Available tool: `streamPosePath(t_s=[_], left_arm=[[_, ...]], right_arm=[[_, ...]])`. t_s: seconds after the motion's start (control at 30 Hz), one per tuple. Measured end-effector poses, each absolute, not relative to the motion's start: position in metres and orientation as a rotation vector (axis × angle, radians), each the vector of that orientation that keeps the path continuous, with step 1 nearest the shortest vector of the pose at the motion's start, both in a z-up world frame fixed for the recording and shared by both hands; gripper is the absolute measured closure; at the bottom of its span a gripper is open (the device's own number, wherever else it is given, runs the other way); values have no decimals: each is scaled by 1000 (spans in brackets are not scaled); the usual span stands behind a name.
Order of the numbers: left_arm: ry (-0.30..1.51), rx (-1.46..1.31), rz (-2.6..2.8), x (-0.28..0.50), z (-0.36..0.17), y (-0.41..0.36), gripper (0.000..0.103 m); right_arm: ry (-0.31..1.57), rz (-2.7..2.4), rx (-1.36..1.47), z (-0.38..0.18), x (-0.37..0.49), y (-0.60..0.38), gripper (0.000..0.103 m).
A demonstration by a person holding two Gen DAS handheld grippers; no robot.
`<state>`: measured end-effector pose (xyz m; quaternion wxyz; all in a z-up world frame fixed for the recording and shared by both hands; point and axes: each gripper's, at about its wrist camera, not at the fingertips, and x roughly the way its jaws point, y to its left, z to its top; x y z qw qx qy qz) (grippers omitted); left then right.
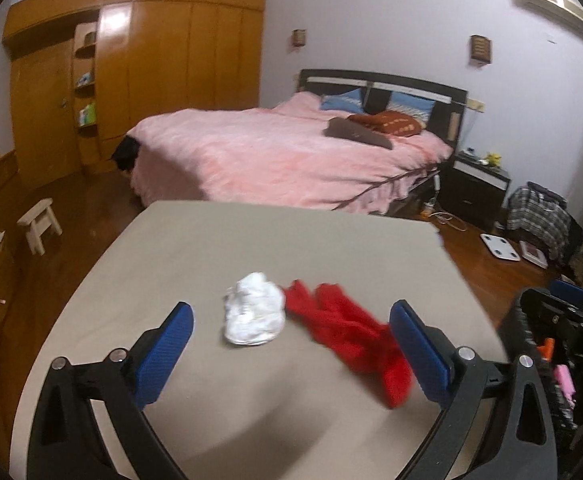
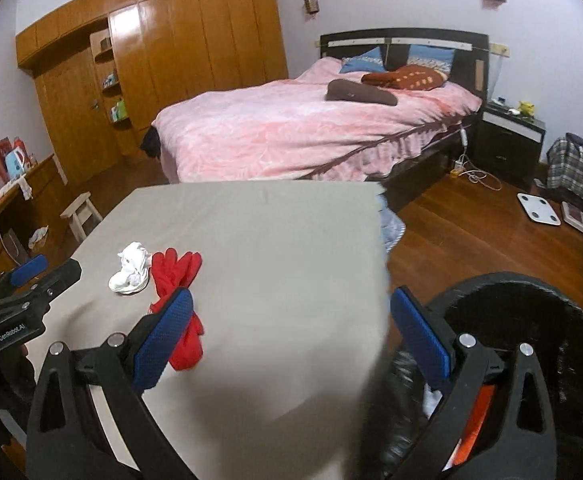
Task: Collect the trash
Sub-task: 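Move the left gripper to the white tissue and close on it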
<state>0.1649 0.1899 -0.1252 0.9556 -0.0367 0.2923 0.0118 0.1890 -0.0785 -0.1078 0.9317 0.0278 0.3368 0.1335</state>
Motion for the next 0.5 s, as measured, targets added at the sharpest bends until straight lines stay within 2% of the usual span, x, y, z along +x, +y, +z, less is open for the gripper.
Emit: streamPosePath(t_s=[0.33,0.5], left_arm=[[696,-83,42,211,-171,210,12],[757,-95,16,236,-188,213,24]], right_arm=[[734,283,46,-135,235,-42,7],[746,285,32,-144,245,-35,7]])
